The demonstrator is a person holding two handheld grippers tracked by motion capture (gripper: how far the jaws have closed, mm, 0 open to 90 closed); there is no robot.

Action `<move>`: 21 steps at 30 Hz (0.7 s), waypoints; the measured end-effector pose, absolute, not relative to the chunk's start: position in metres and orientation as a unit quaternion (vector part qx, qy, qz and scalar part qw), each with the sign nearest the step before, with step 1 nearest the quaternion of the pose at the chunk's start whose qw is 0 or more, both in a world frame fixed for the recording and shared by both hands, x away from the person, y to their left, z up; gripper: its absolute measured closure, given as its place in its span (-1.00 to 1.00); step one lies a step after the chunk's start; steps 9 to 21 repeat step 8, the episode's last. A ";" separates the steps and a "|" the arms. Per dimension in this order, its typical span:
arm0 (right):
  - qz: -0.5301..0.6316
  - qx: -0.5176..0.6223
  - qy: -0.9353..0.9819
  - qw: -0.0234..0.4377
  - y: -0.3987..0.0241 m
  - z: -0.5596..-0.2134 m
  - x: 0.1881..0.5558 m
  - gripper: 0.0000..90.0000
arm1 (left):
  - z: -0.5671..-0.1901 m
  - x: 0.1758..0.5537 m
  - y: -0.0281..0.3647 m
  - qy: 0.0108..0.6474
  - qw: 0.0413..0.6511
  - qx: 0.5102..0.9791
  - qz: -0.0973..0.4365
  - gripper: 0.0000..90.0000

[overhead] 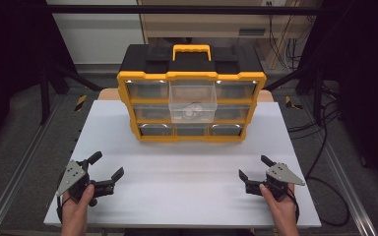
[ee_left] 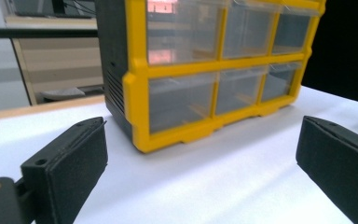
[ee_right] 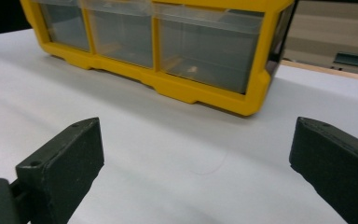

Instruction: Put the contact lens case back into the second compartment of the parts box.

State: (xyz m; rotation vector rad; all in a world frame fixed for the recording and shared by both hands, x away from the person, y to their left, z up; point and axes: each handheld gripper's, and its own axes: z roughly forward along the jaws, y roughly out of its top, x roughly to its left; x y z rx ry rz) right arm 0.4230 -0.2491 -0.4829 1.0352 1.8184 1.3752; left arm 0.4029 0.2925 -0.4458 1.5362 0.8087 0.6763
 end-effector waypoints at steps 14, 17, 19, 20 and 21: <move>0.514 0.425 0.674 0.318 -0.258 -0.484 0.428 -0.90 | -0.459 0.400 0.291 0.341 0.589 0.672 0.291 -0.96; 0.514 0.425 0.674 0.318 -0.258 -0.484 0.428 -0.90 | -0.459 0.400 0.291 0.341 0.589 0.672 0.291 -0.96; 0.514 0.425 0.674 0.318 -0.258 -0.484 0.428 -0.90 | -0.459 0.400 0.291 0.341 0.589 0.672 0.291 -0.96; 0.514 0.425 0.674 0.318 -0.258 -0.484 0.428 -0.90 | -0.459 0.400 0.291 0.341 0.589 0.672 0.291 -0.96; 0.514 0.425 0.674 0.318 -0.258 -0.484 0.428 -0.90 | -0.459 0.400 0.291 0.341 0.589 0.672 0.291 -0.96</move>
